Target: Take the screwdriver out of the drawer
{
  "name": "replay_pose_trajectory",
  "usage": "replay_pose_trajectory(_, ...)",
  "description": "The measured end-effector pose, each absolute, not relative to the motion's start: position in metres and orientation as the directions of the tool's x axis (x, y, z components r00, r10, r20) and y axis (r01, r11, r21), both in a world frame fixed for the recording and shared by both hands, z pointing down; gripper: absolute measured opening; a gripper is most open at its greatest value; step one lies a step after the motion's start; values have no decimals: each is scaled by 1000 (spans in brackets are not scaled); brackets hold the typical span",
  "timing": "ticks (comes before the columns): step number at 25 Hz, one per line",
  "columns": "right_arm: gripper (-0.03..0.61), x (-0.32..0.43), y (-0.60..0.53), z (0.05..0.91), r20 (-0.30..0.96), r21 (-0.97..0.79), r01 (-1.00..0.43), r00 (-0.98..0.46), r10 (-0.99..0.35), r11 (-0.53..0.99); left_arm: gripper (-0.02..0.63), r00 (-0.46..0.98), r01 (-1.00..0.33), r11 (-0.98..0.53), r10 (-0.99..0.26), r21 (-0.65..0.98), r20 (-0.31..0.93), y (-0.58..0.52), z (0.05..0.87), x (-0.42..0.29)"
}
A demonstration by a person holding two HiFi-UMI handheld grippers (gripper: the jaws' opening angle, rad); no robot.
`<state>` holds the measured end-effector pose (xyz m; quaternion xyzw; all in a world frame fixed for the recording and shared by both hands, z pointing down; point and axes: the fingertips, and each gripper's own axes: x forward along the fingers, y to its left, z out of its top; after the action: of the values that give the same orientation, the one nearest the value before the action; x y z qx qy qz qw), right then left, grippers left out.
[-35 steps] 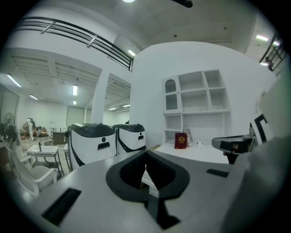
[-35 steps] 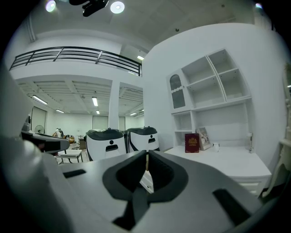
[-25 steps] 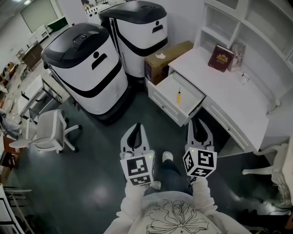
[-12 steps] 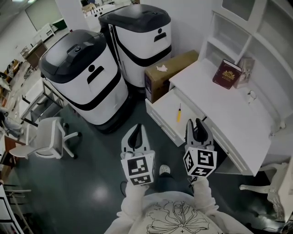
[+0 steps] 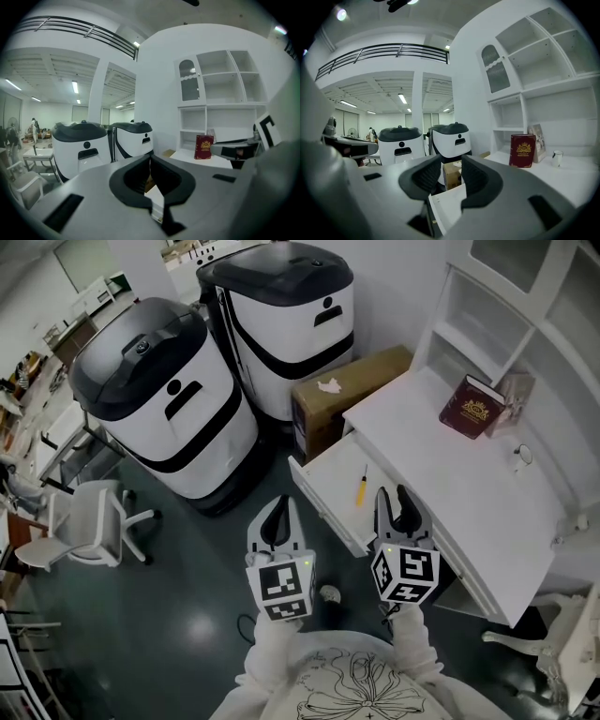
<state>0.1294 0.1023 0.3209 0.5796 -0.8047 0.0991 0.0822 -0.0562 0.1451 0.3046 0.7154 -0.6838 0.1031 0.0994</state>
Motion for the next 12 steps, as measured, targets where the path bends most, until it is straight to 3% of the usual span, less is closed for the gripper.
replay_pose_trajectory(12, 144, 120, 36, 345, 295, -66, -952, -304, -906, 298, 8, 78, -997, -77, -943, 16, 323, 66, 329, -62)
